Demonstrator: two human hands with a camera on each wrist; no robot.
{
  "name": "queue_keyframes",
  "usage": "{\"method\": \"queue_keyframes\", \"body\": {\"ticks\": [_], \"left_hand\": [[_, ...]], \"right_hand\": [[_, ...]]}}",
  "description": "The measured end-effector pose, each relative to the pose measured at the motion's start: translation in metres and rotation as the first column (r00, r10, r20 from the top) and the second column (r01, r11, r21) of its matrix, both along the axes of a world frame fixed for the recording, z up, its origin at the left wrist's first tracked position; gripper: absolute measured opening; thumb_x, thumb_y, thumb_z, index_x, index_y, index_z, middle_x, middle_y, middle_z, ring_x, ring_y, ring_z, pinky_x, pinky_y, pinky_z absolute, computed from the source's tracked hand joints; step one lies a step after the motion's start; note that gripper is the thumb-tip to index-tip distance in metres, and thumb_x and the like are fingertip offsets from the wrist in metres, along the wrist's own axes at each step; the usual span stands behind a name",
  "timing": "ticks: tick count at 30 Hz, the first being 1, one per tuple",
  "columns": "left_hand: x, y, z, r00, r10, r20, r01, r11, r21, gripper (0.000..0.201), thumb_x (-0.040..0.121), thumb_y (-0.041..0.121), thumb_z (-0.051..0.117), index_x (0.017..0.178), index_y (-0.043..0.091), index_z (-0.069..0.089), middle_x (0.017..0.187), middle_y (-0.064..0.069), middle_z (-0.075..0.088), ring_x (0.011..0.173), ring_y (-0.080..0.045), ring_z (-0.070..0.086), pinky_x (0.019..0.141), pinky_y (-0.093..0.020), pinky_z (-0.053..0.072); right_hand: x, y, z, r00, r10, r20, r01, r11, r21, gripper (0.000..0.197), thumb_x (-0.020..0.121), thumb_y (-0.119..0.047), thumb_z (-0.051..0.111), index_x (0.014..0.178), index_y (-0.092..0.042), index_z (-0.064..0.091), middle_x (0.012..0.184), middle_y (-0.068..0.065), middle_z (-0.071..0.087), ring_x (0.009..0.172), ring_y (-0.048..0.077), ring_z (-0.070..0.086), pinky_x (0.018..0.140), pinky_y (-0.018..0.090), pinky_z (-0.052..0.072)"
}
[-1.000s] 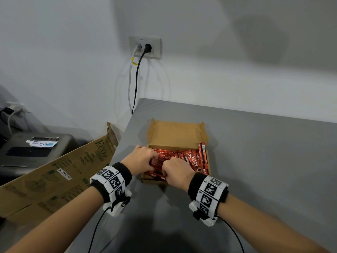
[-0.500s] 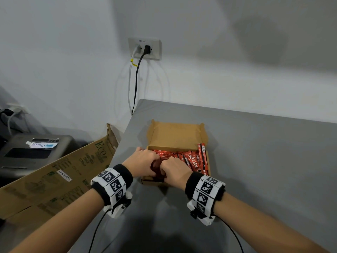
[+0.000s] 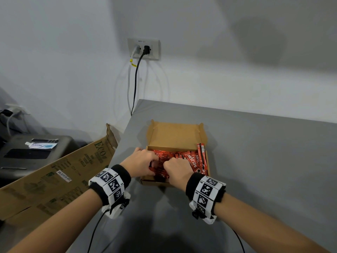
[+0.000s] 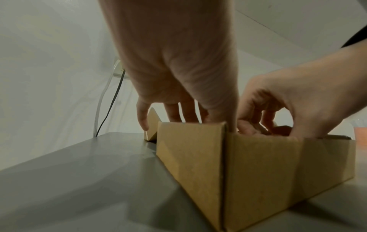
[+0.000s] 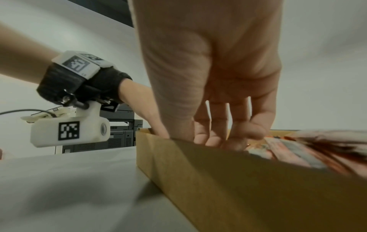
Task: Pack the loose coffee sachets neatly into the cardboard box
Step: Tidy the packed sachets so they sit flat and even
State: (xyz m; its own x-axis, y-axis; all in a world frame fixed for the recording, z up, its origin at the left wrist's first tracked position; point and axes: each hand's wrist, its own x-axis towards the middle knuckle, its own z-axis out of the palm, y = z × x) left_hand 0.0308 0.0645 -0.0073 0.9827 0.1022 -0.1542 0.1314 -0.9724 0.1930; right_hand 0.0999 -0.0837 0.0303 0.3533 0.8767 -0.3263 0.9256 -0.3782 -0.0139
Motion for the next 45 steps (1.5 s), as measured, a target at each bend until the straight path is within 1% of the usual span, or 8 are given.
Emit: {"method": "queue_keyframes", "body": {"ticks": [10, 17, 21, 24, 27, 30, 37, 45], "left_hand": [[-0.002, -0.002, -0.003, 0.999, 0.031, 0.028, -0.03, 1.0, -0.007, 0.016, 0.079, 0.031, 0.063, 0.088, 0.019, 0.059, 0.09, 0.01, 0.056, 0.091, -0.012, 0.054, 0.099, -0.034, 0.029], [-0.003, -0.001, 0.001, 0.998, 0.033, 0.058, -0.031, 0.999, -0.027, 0.021, 0.079, 0.037, 0.064, 0.092, 0.021, 0.06, 0.096, 0.01, 0.058, 0.094, -0.01, 0.053, 0.101, -0.032, 0.024], [-0.004, 0.002, 0.003, 0.998, 0.026, 0.056, -0.025, 0.999, -0.025, 0.02, 0.079, 0.037, 0.066, 0.092, 0.023, 0.061, 0.099, 0.011, 0.059, 0.098, -0.008, 0.052, 0.103, -0.031, 0.023], [-0.005, 0.001, 0.005, 0.998, 0.011, 0.057, -0.01, 1.0, -0.028, 0.021, 0.079, 0.041, 0.066, 0.092, 0.025, 0.061, 0.099, 0.013, 0.058, 0.098, -0.006, 0.051, 0.104, -0.032, 0.02], [-0.006, -0.001, 0.003, 0.997, -0.006, 0.076, 0.007, 1.0, -0.016, 0.025, 0.078, 0.046, 0.065, 0.092, 0.026, 0.062, 0.099, 0.014, 0.057, 0.099, -0.006, 0.05, 0.104, -0.032, 0.017], [-0.005, -0.006, -0.001, 0.994, -0.053, 0.094, 0.051, 0.999, 0.017, 0.029, 0.078, 0.051, 0.064, 0.093, 0.026, 0.063, 0.101, 0.012, 0.058, 0.103, -0.009, 0.049, 0.103, -0.032, 0.015], [0.0, -0.009, -0.009, 0.989, -0.049, 0.142, 0.047, 0.999, 0.016, 0.026, 0.077, 0.046, 0.067, 0.087, 0.022, 0.064, 0.094, 0.009, 0.062, 0.097, -0.013, 0.054, 0.101, -0.034, 0.015], [-0.002, -0.007, -0.011, 0.986, -0.031, 0.165, 0.032, 0.999, -0.002, 0.027, 0.077, 0.047, 0.067, 0.087, 0.022, 0.063, 0.093, 0.011, 0.063, 0.092, -0.01, 0.056, 0.099, -0.028, 0.009]], "right_hand": [[0.005, 0.0, -0.001, 1.0, 0.0, -0.004, 0.0, 1.0, 0.031, 0.018, 0.088, -0.01, 0.053, 0.105, -0.009, 0.057, 0.11, 0.014, 0.061, 0.103, 0.034, 0.059, 0.08, 0.037, 0.044], [0.008, -0.003, -0.007, 1.0, 0.0, -0.017, 0.001, 0.999, 0.049, 0.014, 0.088, -0.007, 0.053, 0.101, -0.008, 0.058, 0.107, 0.013, 0.062, 0.1, 0.034, 0.059, 0.078, 0.037, 0.043], [0.017, -0.007, -0.005, 0.996, 0.049, -0.069, -0.041, 0.994, 0.103, 0.015, 0.084, -0.026, 0.064, 0.088, -0.012, 0.061, 0.098, 0.009, 0.066, 0.092, 0.029, 0.061, 0.074, 0.036, 0.045], [0.032, -0.016, 0.0, 0.991, -0.026, -0.129, 0.044, 0.989, 0.143, 0.024, 0.08, -0.04, 0.068, 0.075, -0.019, 0.056, 0.087, 0.0, 0.066, 0.082, 0.018, 0.061, 0.073, 0.031, 0.05], [0.06, -0.03, 0.001, 0.969, -0.215, -0.118, 0.24, 0.935, 0.263, 0.016, 0.087, -0.033, 0.062, 0.083, -0.017, 0.061, 0.085, -0.002, 0.065, 0.08, 0.014, 0.062, 0.078, 0.032, 0.054], [0.078, -0.042, 0.002, 0.932, -0.355, -0.076, 0.359, 0.874, 0.327, 0.021, 0.091, -0.034, 0.055, 0.086, -0.015, 0.062, 0.085, 0.001, 0.065, 0.077, 0.017, 0.063, 0.075, 0.035, 0.055], [0.041, -0.036, -0.007, 0.97, -0.241, 0.0, 0.233, 0.936, 0.264, 0.035, 0.086, -0.05, 0.055, 0.078, -0.015, 0.056, 0.083, -0.003, 0.062, 0.083, 0.018, 0.062, 0.068, 0.03, 0.047], [0.028, -0.028, -0.008, 0.966, -0.26, 0.014, 0.251, 0.946, 0.204, 0.029, 0.088, -0.039, 0.058, 0.095, -0.011, 0.058, 0.1, 0.005, 0.063, 0.093, 0.025, 0.062, 0.069, 0.032, 0.043]]}}
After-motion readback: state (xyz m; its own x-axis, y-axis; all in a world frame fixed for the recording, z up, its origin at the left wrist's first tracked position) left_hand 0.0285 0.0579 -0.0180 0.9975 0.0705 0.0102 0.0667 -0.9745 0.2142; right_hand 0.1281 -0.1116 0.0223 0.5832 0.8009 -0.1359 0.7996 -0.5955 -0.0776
